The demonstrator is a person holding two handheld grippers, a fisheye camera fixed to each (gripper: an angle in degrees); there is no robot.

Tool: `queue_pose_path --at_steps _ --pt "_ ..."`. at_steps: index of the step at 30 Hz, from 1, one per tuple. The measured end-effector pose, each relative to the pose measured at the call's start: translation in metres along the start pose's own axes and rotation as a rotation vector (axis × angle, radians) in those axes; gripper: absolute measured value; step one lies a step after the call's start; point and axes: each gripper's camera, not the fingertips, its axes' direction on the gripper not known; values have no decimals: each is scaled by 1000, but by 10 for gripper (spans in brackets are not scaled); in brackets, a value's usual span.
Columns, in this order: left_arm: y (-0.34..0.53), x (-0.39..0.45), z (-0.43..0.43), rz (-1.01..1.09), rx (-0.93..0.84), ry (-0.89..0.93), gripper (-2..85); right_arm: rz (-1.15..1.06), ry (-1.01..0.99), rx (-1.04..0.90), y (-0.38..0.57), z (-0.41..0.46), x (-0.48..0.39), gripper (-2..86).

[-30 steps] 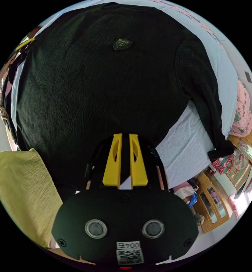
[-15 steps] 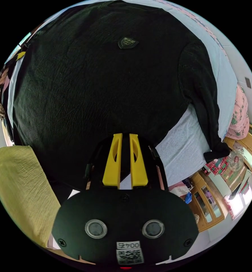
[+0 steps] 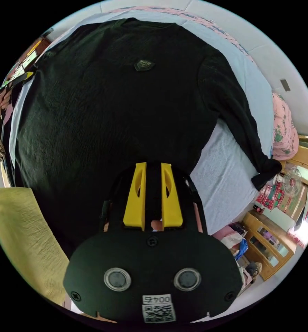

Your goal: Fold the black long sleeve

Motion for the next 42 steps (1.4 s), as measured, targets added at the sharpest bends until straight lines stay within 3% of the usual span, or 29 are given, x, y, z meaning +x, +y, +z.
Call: queue_pose_path --at_steps 3,6,10,14,17,19,21,24,27,32,36,37,39,42 --pt "25 50 -3 84 15 -60 8 74 62 37 10 -25 15 138" --pt "55 135 8 243 91 -95 8 84 86 9 18 -51 29 118" --pt "87 292 93 514 35 -119 10 115 -74 100 38 -83 52 99" --pt "110 416 201 714 -92 -242 7 89 -70 168 51 -120 64 97" --pt "128 472 270 803 -194 -368 3 81 -94 204 57 -147 79 89" --pt "141 498 289 830 -170 -436 2 82 -111 243 64 -163 91 80" --pt "151 519 305 858 -172 -494 2 97 -136 301 75 -180 107 77" --pt "163 548 330 886 -171 -554 1 246 -118 540 116 -223 158 99" --pt "162 573 353 866 -212 -575 2 387 49 776 158 -262 224 137" --pt "155 606 385 843 -271 -576 10 595 127 636 146 -286 360 179" --pt "145 613 396 747 -286 -522 31 572 135 481 105 -298 409 181" --pt "138 614 398 706 -294 -496 53 543 162 436 90 -303 420 174" --pt "127 616 396 655 -304 -456 93 503 229 373 73 -312 435 72" --pt "105 627 379 594 -261 -311 124 353 292 235 60 -337 460 31"
